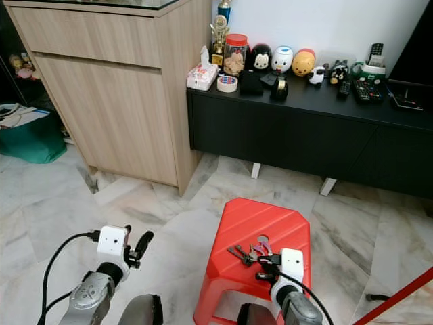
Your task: Hang keys on a hook
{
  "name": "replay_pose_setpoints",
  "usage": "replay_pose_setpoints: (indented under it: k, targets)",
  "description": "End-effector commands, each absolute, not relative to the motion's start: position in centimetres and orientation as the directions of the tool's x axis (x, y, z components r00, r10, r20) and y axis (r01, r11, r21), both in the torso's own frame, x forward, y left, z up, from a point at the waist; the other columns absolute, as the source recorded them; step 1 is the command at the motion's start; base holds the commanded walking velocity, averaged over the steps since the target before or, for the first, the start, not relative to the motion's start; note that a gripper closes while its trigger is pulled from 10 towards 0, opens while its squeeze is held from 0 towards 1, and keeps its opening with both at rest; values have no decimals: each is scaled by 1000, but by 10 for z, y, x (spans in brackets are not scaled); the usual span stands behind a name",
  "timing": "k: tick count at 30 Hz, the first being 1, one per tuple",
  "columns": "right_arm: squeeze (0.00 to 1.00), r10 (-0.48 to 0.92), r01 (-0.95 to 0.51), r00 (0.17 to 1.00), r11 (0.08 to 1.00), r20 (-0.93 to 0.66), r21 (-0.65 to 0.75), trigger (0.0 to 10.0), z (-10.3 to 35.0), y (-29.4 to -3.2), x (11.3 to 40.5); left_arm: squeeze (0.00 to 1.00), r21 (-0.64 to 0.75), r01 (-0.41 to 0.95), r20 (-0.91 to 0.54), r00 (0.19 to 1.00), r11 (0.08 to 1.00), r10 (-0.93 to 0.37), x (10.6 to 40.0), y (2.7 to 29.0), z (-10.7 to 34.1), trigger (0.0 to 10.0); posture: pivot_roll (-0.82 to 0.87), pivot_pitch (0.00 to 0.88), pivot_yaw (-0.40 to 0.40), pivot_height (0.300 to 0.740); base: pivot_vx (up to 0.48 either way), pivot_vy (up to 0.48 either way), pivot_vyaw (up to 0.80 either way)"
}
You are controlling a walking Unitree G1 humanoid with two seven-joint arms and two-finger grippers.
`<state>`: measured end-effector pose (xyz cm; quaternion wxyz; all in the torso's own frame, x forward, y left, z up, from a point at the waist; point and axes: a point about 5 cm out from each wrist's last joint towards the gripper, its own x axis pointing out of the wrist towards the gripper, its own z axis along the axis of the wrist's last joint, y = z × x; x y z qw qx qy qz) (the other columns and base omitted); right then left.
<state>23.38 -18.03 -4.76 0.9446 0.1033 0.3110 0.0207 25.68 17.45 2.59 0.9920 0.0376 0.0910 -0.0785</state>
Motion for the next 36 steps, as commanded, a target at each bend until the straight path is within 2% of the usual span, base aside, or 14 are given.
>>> replay_pose_setpoints:
  k: [1,6,9,14,15,16,17,26,36]
  targets:
    - [0,55,46,840,984,-539,171,0,-40,-183,241,0,68,162,-191,971,984,-146,255,176,25,10000,75,0,-61,610,0,0,0]
    - [0,-50,81,917,995,-397,61,0,-17,-189,261,0,68,158,-191,971,985,-143,255,177,25,10000,73,0,-61,610,0,0,0]
    - [0,-63,67,950,998,-307,2,0,-3,-188,272,0,66,158,-192,971,985,-143,255,177,24,10000,72,0,-62,610,0,0,0]
    - [0,-74,78,977,997,-200,13,0,16,-183,285,0,60,152,-193,971,986,-138,255,177,23,10000,73,0,-65,610,0,0,0]
    - [0,-80,84,978,996,-192,15,7804,18,-183,286,0,60,151,-193,972,987,-137,255,177,23,10000,73,0,-66,610,0,0,0]
    - [0,-84,89,979,996,-186,16,7804,19,-183,287,0,59,150,-193,972,987,-136,254,177,23,10000,72,0,-67,610,0,0,0]
    - [0,-87,91,980,996,-181,16,10000,21,-183,288,0,59,149,-193,972,987,-136,254,177,23,10000,71,0,-67,610,0,0,0]
    - [0,-138,146,980,988,-143,45,10000,26,-184,288,0,50,145,-196,972,988,-132,254,177,21,10000,64,0,-67,610,0,0,0]
    - [0,-101,113,959,993,-266,30,10000,4,-184,274,0,49,129,-215,970,990,-116,253,180,15,10000,63,0,-72,675,0,0,0]
